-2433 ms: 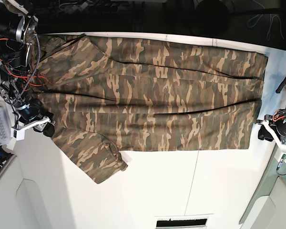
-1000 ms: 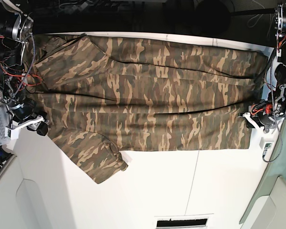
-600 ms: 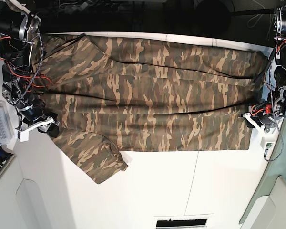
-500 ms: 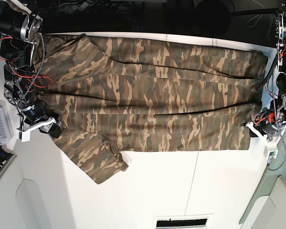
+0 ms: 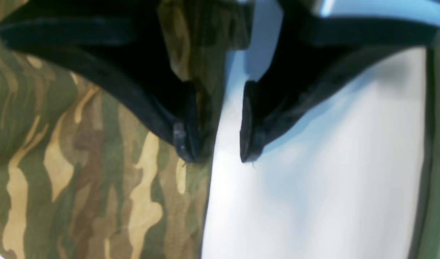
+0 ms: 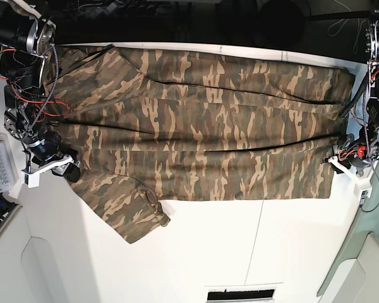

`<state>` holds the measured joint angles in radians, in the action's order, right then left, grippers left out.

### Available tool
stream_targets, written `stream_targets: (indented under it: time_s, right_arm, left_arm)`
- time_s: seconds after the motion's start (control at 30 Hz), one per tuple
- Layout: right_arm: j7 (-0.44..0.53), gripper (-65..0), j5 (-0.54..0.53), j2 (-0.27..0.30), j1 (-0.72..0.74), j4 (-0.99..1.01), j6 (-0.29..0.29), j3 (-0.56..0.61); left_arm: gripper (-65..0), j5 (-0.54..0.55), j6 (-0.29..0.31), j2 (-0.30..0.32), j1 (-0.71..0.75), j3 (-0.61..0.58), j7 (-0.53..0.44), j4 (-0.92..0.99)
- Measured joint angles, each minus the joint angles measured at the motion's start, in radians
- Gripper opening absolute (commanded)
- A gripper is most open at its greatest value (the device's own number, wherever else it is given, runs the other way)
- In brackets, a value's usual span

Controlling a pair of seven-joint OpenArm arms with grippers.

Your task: Layout the t-shirt on the table in an organized manner, then fold the t-shirt properly

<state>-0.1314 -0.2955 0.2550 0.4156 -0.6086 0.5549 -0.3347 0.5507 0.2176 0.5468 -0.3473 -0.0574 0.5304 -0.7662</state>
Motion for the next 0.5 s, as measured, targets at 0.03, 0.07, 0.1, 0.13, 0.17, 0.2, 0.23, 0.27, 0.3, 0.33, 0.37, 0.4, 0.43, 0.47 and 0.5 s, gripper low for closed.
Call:
stream_targets:
  time_s: [0.03, 0.07, 0.1, 0.13, 0.17, 0.2, 0.23, 0.27, 0.3, 0.33, 0.37, 0.4, 0.43, 0.47, 0.5]
  right_arm:
    - [0.0, -36.1, 0.0, 0.0, 0.0, 0.0, 0.0, 0.0]
    - [0.0, -36.1, 0.0, 0.0, 0.0, 0.0, 0.0, 0.0]
    - [0.0, -36.1, 0.0, 0.0, 0.0, 0.0, 0.0, 0.0]
    - [0.0, -36.1, 0.0, 0.0, 0.0, 0.0, 0.0, 0.0]
    - [0.0, -36.1, 0.0, 0.0, 0.0, 0.0, 0.0, 0.0]
    - [0.0, -36.1, 0.0, 0.0, 0.0, 0.0, 0.0, 0.0]
    - [0.0, -36.1, 0.0, 0.0, 0.0, 0.0, 0.0, 0.0]
    - [0.0, -36.1, 0.0, 0.0, 0.0, 0.0, 0.0, 0.0]
    - [0.0, -36.1, 0.0, 0.0, 0.0, 0.0, 0.0, 0.0]
    - [0.0, -36.1, 0.0, -0.001, 0.0, 0.0, 0.0, 0.0]
    - [0.0, -36.1, 0.0, -0.003, 0.0, 0.0, 0.0, 0.0]
    - [0.0, -36.2, 0.0, -0.003, 0.0, 0.0, 0.003, 0.0]
    - [-0.006, -36.3, 0.0, -0.005, 0.0, 0.0, 0.007, 0.0]
    - [-0.016, -37.3, -0.003, -0.006, 0.0, -0.001, 0.008, 0.0]
    - [-0.024, -39.5, -0.003, -0.009, 0.0, -0.001, 0.008, 0.0]
  left_arm:
    - [-42.0, 0.008, 0.013, 0.0, 0.0, 0.0, 0.003, 0.002]
    - [-42.0, 0.015, 0.026, 0.0, 0.0, 0.0, 0.011, 0.002]
    - [-42.0, 0.028, 0.038, 0.002, 0.0, 0.0, 0.021, 0.002]
    - [-42.0, 0.034, 0.056, 0.002, 0.0, 0.0, 0.024, 0.002]
    - [-42.1, 0.037, 0.065, 0.001, 0.0, 0.0, 0.023, 0.002]
    - [-42.1, 0.037, 0.07, -0.003, 0.0, 0.001, 0.023, 0.002]
    - [-42.1, 0.037, 0.075, -0.007, 0.0, 0.001, 0.023, 0.002]
    - [-42.1, 0.037, 0.079, -0.013, 0.0, 0.001, 0.023, 0.002]
    - [-42.1, 0.038, 0.09, -0.02, 0.0, 0.002, 0.024, 0.002]
    - [-42.1, 0.039, 0.101, -0.027, -0.002, 0.002, 0.03, 0.002]
    - [-42.2, 0.039, 0.102, -0.032, -0.003, 0.003, 0.03, 0.002]
    - [-42.6, 0.041, 0.105, -0.035, -0.005, 0.003, 0.031, 0.002]
    - [-43.7, 0.042, 0.105, -0.038, -0.005, 0.003, 0.031, 0.002]
    - [-46.1, 0.041, 0.105, -0.04, -0.005, 0.003, 0.031, 0.002]
    - [-49.4, 0.039, 0.106, -0.043, -0.005, 0.003, 0.031, 0.002]
